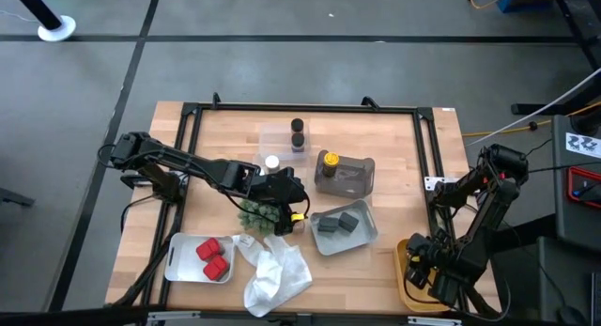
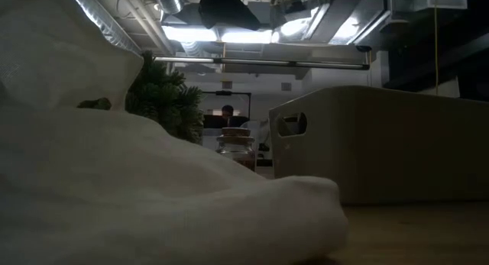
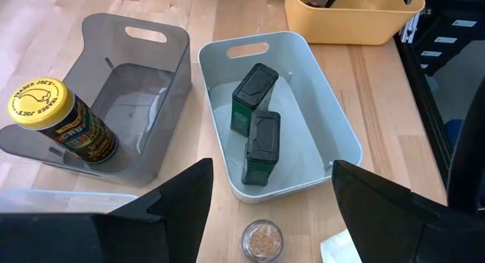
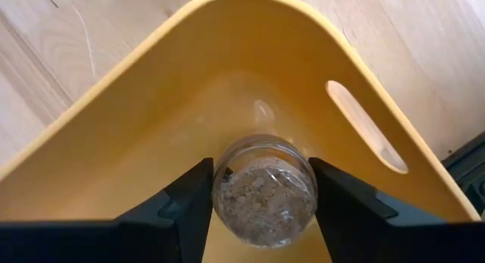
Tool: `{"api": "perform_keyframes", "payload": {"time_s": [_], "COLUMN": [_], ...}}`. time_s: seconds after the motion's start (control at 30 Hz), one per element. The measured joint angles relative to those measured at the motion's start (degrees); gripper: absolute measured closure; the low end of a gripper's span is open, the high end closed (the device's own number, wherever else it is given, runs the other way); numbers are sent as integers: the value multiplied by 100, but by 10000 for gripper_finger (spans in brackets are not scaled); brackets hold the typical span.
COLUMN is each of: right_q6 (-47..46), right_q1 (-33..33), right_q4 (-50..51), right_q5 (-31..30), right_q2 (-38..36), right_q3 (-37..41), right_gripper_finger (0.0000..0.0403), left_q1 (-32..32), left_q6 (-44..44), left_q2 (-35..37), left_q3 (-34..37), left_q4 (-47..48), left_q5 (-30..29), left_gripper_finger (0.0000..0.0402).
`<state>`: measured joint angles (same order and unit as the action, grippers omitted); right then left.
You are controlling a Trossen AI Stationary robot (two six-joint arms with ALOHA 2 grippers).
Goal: Sort spices by type
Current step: Put the top brown seasoning bottle into the yellow bin
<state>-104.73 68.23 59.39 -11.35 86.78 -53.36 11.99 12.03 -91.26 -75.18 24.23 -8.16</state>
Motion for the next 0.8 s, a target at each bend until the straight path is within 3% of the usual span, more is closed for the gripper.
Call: {"api": "perform_keyframes", "payload": {"time_s": [0.8], "right_q6": [7], "right_q1": [0], "right_q4": [5], "right_q5": [69], "right_q2": [0], "right_q3": [-2], "right_gripper_finger": [195], "left_q1": [-2], "left_q6": [-2], "left_q2": [0], "left_q3": [0], "left_q4": [2], "left_q5": [0], "left_gripper_finger": [149]}}
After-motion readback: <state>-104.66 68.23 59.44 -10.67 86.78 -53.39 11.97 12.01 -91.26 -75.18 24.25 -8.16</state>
